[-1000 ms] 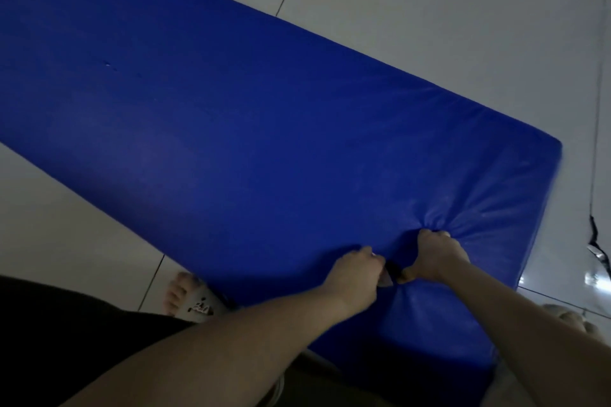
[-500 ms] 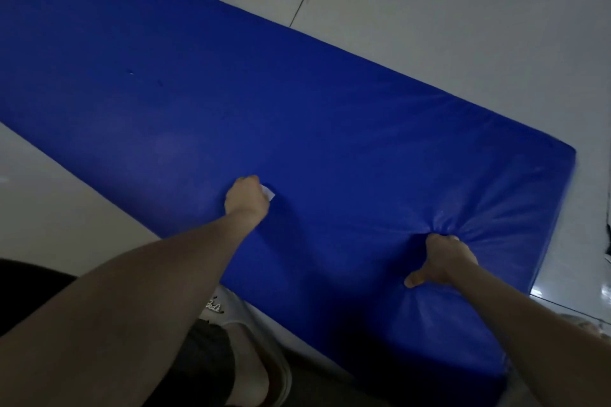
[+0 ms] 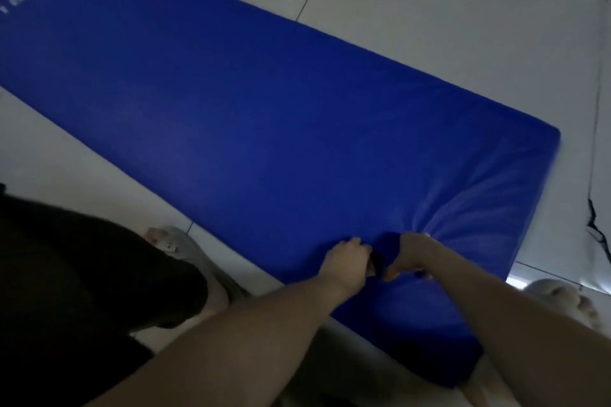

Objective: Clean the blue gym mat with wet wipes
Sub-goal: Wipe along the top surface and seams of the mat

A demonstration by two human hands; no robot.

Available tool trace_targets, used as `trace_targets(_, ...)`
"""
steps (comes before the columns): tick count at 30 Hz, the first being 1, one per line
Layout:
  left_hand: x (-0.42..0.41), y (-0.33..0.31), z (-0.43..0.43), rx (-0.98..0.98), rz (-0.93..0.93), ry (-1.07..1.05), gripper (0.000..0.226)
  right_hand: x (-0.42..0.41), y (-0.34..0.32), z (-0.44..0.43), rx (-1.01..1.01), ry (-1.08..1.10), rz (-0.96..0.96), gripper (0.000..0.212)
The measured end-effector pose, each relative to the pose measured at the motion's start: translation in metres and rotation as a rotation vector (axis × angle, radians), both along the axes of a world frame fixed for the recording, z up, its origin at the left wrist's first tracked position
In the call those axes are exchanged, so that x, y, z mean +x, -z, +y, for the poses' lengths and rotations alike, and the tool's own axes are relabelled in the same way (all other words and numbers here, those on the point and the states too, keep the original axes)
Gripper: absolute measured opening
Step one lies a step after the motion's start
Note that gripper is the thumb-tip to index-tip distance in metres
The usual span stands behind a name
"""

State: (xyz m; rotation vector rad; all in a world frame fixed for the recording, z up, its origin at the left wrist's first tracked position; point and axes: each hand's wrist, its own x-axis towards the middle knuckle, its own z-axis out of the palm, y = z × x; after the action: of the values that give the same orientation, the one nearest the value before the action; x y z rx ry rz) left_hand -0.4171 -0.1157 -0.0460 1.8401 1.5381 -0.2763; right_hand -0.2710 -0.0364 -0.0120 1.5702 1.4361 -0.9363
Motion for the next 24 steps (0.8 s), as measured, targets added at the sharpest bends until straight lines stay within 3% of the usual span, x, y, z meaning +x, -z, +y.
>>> trace_targets(5,-0.054,0.015,0.033,0.168,0.074,0.078,0.035,-0.018,0.018,-0.014,0.102,-0.081,-0.142,0.101)
trace_targets(8,-0.098,0.017,0.067,0.193,0.097,0.018,0.025,-0.019,0.021,-0.008,0.083,-0.078,-0.186,0.099)
trace_targets(12,-0.165,0.013,0.102,0.261,0.202,-0.265,0.009,-0.021,0.023,-0.01,0.082,-0.1,-0.196,0.096)
trace_targets(14,-0.191,0.017,0.108,0.289,0.232,-0.414,0.015,-0.019,0.024,-0.015,0.092,-0.102,-0.192,0.096)
trace_targets(19,-0.193,0.016,0.089,0.195,0.102,-0.712,0.008,-0.014,0.011,-0.016,0.113,-0.079,-0.12,0.101)
trace_targets(24,-0.106,0.009,0.023,0.147,-0.185,-0.637,0.015,-0.017,0.014,-0.012,0.105,-0.111,-0.122,0.102)
